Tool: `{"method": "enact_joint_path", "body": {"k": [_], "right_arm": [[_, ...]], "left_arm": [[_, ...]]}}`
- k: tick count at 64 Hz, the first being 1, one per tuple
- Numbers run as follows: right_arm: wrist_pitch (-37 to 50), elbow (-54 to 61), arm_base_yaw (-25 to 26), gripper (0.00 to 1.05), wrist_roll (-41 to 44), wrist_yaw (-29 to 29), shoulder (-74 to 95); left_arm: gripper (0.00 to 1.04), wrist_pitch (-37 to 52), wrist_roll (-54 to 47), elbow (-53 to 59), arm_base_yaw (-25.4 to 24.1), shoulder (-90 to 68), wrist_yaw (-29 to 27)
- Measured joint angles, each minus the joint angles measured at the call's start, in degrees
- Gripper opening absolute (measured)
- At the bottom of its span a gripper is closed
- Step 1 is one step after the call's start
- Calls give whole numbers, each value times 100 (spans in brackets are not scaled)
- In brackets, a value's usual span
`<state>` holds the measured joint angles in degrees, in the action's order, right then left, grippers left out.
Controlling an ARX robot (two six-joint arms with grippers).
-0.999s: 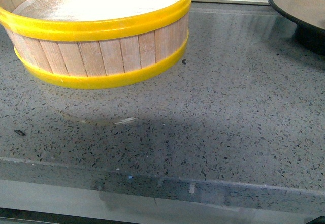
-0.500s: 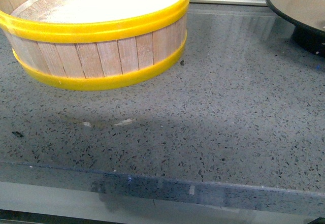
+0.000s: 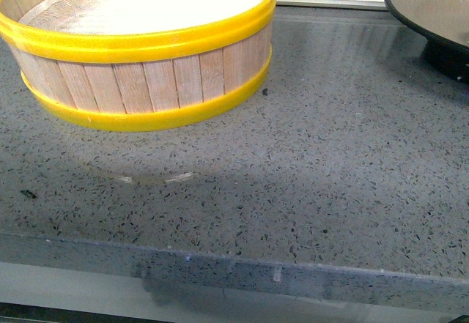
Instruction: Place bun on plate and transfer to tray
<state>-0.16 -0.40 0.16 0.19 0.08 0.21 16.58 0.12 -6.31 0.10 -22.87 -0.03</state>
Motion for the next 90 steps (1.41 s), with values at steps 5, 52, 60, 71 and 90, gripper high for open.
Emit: {"method": "enact_joint_path", "body": {"k": [5,52,60,71,90], "right_arm": [[0,0,0,96,0,-2,0],[0,0,0,96,0,0,0],[0,0,0,96,0,-2,0],[0,0,0,96,0,0,0],[0,0,0,96,0,0,0]], "left_arm": [[4,-59,0,87,0,151,2],[4,-632,2,481,0,1285,2],[4,-1620,0,481,0,2144,2],[4,-1655,2,481,0,2258,2],[34,-1655,2,481,0,2267,2]]}}
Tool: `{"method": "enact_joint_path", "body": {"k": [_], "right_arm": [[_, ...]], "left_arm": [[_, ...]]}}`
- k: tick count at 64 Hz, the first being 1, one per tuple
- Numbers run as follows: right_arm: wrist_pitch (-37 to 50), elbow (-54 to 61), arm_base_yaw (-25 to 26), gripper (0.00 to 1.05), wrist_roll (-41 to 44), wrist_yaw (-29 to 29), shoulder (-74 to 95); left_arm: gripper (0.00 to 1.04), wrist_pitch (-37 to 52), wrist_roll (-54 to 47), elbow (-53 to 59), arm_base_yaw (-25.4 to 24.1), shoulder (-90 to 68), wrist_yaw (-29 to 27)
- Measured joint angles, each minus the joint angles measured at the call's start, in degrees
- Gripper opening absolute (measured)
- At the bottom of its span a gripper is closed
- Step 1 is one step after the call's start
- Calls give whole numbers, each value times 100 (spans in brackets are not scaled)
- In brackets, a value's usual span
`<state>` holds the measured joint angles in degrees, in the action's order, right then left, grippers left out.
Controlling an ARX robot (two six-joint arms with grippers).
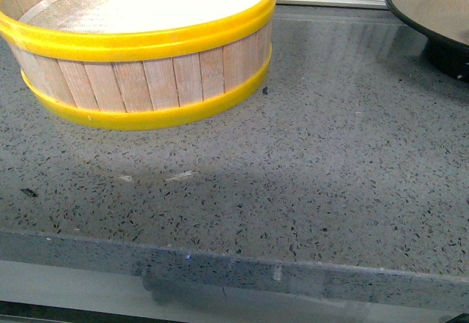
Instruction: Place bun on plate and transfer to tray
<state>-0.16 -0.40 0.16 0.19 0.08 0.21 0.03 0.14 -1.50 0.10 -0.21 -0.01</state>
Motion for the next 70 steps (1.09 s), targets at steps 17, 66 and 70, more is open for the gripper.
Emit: {"method": "enact_joint_path", "body": {"k": [17,66,70], "right_arm": [[0,0,0,96,0,0,0],[2527,-2459,2922,96,-2885,2022,5987],[2496,-2629,2935,96,-3558,2173,6406]], "left_arm": [[93,0,0,0,0,-2,0],[98,0,0,0,0,0,2],[98,0,0,0,0,0,2]]}}
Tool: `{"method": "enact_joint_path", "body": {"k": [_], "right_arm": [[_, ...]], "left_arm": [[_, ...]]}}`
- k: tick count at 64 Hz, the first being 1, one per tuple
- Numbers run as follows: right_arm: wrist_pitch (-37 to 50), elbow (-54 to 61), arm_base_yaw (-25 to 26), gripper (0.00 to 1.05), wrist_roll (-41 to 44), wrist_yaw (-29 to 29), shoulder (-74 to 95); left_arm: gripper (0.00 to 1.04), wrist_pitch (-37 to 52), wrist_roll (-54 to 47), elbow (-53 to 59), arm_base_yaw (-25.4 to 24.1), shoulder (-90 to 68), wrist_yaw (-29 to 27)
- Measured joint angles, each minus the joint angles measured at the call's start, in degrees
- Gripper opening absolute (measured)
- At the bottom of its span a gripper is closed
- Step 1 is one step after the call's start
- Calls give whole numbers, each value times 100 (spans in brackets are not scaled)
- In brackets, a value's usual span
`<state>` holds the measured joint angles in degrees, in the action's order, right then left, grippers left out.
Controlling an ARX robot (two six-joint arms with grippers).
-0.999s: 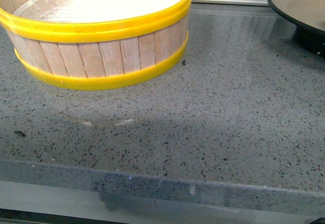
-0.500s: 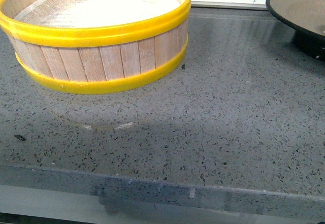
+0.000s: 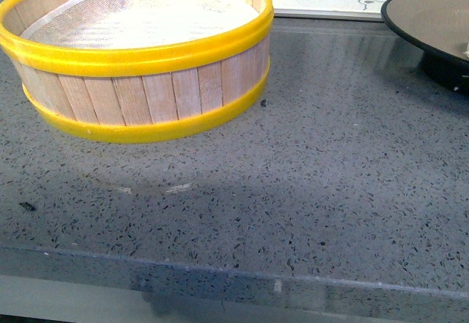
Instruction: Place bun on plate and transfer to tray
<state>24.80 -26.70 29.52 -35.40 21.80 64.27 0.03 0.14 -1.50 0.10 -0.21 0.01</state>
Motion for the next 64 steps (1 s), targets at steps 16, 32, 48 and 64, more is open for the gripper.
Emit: {"method": "enact_joint_path", "body": {"k": [16,32,48,64], "right_arm": [[-92,-450,-234,96,-2057,380,892],[-168,-476,-638,96,-2889,492,1056],[-68,-380,-999,96,-3418,525,1104],[0,-374,-1128,96,-3565,516,1209]], "left_arm": [[98,0,0,0,0,0,-2],[98,0,0,0,0,0,-2],[98,0,0,0,0,0,-2],[98,0,0,0,0,0,-2]]}}
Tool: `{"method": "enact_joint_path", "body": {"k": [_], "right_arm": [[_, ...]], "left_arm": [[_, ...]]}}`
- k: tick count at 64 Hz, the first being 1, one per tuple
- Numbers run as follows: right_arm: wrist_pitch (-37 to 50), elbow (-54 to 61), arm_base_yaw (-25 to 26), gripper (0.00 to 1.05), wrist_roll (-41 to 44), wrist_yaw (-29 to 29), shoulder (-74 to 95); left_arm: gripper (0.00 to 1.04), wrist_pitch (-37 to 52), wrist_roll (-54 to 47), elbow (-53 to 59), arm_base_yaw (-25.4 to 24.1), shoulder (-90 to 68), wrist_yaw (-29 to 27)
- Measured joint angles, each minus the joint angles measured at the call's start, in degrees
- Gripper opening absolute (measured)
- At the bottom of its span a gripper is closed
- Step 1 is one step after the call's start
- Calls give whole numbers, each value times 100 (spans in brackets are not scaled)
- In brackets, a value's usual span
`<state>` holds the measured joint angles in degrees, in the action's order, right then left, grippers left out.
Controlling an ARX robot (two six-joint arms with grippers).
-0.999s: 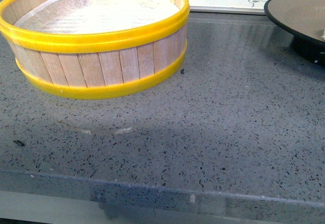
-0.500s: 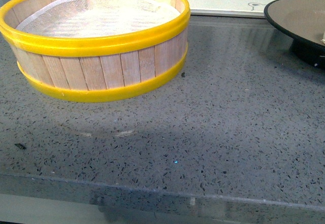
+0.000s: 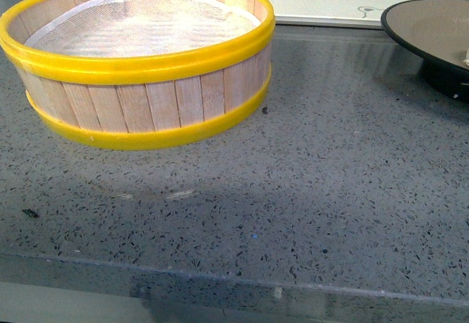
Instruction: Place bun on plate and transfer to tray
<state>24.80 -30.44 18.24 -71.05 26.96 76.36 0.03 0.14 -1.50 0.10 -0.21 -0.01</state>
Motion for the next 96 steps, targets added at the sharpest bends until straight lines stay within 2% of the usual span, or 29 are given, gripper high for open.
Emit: {"method": "enact_joint_path", "body": {"k": [4,7,11,41,75,96], "right_arm": [[-4,0,-2,94,-28,-4,20],[-15,0,-4,87,-31,-2,26],[-31,0,-7,75,-28,13,33],[66,-70,-61,4,20,103,197],[9,-352,-160,3,-15,155,136],[-238,-2096,-195,3,232,13,911]], "left_arm": [[98,0,0,0,0,0,0],[98,0,0,0,0,0,0],[98,0,0,0,0,0,0],[98,0,0,0,0,0,0],[98,0,0,0,0,0,0],[98,0,0,0,0,0,0]]}}
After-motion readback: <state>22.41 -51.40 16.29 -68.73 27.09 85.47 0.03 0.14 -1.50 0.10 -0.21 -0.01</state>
